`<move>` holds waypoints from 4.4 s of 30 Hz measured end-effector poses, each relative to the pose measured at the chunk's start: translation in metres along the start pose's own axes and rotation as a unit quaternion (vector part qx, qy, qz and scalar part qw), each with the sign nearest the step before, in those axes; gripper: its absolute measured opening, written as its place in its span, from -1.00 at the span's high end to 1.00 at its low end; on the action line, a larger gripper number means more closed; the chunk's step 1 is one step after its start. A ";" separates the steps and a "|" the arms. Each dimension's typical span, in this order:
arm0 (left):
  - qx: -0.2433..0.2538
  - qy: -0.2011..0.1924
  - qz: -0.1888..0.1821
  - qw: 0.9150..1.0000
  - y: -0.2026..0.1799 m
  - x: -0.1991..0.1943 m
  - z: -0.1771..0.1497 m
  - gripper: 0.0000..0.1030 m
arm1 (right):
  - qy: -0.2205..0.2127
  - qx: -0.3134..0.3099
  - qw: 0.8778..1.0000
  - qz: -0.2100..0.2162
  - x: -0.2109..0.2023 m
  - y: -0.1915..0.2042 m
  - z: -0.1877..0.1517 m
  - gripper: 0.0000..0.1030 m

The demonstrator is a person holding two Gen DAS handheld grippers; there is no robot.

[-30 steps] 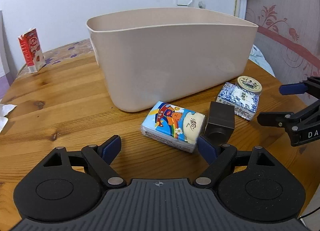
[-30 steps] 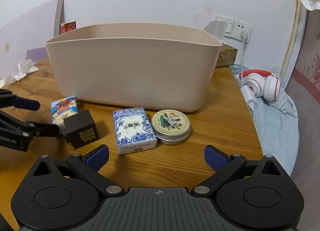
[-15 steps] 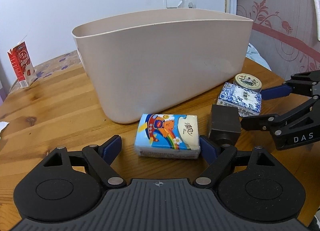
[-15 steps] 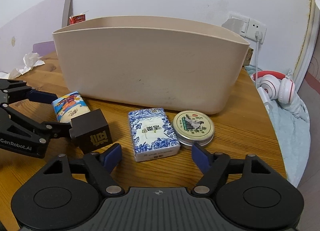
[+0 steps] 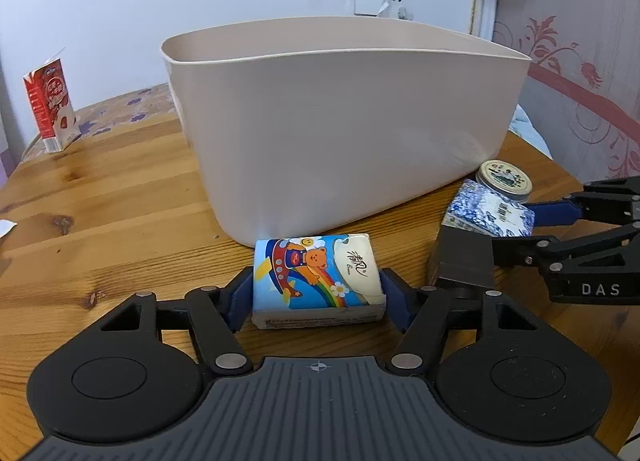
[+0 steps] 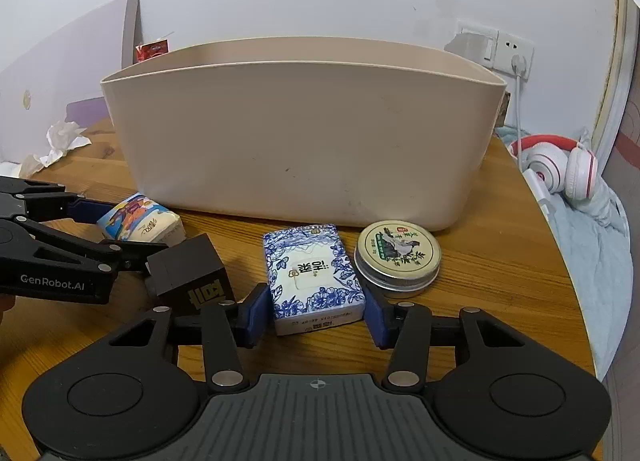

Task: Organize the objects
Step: 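Grasp the cartoon tissue pack with the left tool while the right tool grasps the blue-and-white box, then lift both items and carry them over the basket, then open both tools to drop the tissue pack and box into the basket, then withdraw both tools from the basket toward the black cube and tin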

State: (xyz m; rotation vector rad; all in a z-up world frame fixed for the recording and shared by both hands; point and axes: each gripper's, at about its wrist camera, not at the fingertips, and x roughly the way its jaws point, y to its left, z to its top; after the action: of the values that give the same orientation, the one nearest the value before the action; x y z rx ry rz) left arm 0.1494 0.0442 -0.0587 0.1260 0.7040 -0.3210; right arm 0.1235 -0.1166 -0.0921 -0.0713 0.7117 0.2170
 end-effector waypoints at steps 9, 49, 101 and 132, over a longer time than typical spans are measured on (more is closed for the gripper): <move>-0.029 0.008 0.015 0.999 0.005 -0.011 0.001 -0.26 | -0.006 0.007 1.000 -0.008 -0.014 -0.001 -0.010 0.13; 0.009 -0.115 0.042 0.992 -0.008 -0.099 0.079 -0.26 | -0.159 0.001 0.986 -0.052 -0.103 -0.018 0.043 0.13; 0.049 0.069 0.051 0.995 -0.007 0.054 0.154 -0.29 | -0.014 -0.067 0.995 -0.069 0.027 -0.024 0.132 -0.03; 0.031 -0.032 0.087 0.995 -0.008 -0.032 0.133 -0.66 | -0.072 -0.052 0.993 -0.082 -0.054 -0.037 0.101 -0.98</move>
State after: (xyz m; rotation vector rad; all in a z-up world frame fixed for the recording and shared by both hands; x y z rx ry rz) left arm 0.2051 0.0150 0.0627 0.2332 0.6157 -0.1785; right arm 0.1571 -0.1479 0.0192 -0.2100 0.5471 0.1010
